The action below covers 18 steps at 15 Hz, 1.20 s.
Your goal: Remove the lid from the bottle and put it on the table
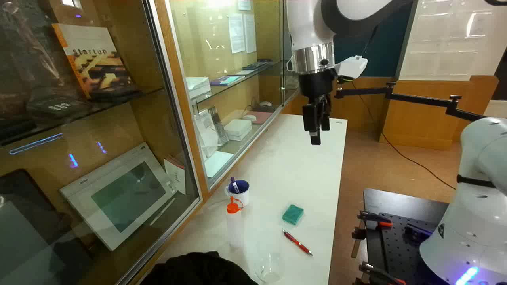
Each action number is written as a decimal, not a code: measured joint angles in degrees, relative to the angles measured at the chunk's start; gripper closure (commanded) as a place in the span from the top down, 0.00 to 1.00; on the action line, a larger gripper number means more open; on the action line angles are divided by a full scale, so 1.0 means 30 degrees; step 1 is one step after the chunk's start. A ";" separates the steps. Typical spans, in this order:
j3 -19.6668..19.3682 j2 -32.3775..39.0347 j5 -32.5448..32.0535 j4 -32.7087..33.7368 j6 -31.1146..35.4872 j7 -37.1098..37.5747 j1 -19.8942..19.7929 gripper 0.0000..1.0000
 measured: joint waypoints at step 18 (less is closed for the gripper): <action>0.0756 0.3729 -0.0425 0.0013 0.8553 0.1112 0.0000 1.00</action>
